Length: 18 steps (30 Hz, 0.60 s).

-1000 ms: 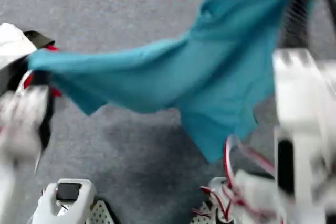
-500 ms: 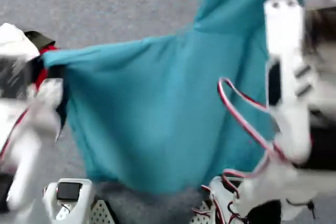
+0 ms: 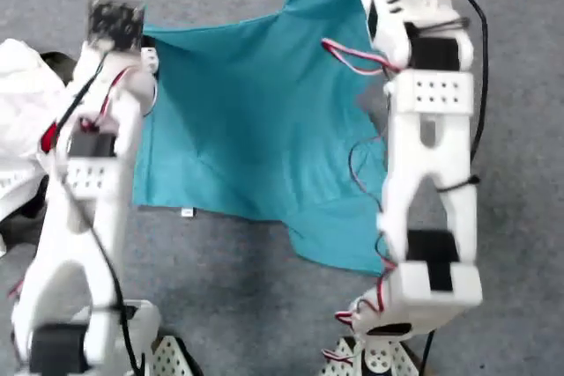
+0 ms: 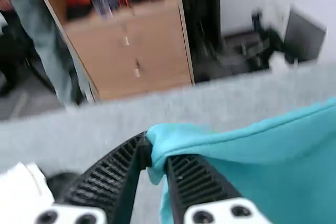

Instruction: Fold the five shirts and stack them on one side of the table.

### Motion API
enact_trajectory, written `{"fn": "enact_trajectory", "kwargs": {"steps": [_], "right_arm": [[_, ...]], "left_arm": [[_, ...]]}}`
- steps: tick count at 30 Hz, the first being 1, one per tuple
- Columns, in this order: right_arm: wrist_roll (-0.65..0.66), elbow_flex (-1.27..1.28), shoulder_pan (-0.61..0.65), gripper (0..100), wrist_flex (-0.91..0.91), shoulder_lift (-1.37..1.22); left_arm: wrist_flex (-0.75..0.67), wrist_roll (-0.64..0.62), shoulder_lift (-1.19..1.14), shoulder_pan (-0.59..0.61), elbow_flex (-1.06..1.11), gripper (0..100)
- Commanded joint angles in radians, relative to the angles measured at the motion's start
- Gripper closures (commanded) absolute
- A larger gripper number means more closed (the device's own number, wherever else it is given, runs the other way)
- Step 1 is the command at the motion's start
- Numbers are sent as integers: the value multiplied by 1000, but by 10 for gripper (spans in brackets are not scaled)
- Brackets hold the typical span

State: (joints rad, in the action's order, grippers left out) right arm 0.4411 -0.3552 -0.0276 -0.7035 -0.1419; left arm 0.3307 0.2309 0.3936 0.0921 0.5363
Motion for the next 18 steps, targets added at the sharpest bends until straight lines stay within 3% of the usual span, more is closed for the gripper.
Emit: {"fn": "enact_trajectory", "kwargs": {"steps": [1, 9, 14, 18], "right_arm": [[-37, -180, 9, 985, -137, -50], [-14, -265, 12, 985, -577, -53], [104, -236, 18, 985, -818, -22], [192, -99, 44, 985, -927, 96]], "left_arm": [[118, 14, -87, 2, -139, 971], [359, 17, -98, 13, -74, 971], [618, 104, -68, 18, -38, 972], [720, 164, 28, 22, 39, 972]]}}
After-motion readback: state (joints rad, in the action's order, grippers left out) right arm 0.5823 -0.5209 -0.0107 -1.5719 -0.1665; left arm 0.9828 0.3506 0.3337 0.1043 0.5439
